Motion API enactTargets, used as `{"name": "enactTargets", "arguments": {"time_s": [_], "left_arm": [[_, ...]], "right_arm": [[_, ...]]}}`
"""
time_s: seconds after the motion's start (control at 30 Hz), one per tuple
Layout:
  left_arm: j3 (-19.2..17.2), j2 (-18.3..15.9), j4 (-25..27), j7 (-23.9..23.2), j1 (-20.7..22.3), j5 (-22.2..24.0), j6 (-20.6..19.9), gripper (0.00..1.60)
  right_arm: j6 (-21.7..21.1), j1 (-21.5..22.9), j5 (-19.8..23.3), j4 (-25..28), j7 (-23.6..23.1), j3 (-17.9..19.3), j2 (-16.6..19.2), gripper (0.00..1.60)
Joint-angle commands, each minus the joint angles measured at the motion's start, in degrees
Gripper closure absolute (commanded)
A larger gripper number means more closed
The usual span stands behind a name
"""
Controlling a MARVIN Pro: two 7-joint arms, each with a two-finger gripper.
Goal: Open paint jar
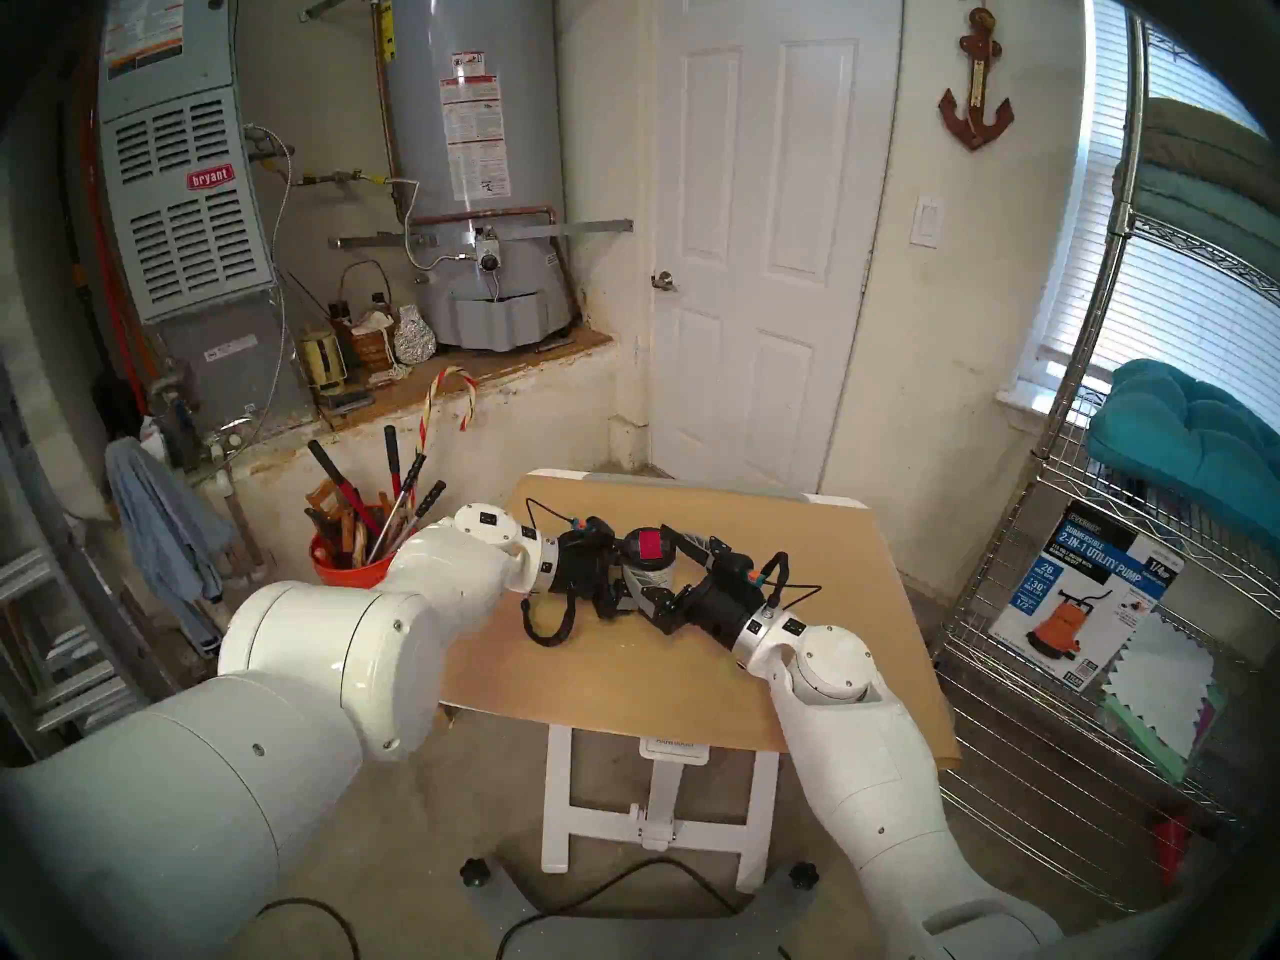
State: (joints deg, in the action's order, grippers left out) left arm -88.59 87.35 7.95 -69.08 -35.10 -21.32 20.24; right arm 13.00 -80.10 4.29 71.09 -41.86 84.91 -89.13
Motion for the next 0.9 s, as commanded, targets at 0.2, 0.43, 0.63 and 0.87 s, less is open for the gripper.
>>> {"name": "enactTargets", "arguments": {"time_s": [0.2,0.43,0.63,0.87], "left_arm": [[-0.1,-0.2,0.0,-0.5,0.7,0.1,0.0,1.6],[-0.2,-0.2,-0.1,-0.5,0.7,0.1,0.0,1.6],[-0.1,-0.2,-0.2,-0.7,0.8,0.0,-0.1,1.6],[-0.1,-0.2,-0.2,-0.7,0.8,-0.1,-0.2,1.6]], "right_arm": [[3.2,2.0,-2.1,-1.6,2.9,-0.7,-2.0,0.0],[2.9,3.8,-3.0,-3.6,3.3,-1.0,-2.2,0.0],[2.4,5.8,-4.4,-5.4,3.9,-1.6,-2.2,0.0],[1.9,7.3,-4.7,-5.4,3.4,-1.5,-2.2,0.0]]}}
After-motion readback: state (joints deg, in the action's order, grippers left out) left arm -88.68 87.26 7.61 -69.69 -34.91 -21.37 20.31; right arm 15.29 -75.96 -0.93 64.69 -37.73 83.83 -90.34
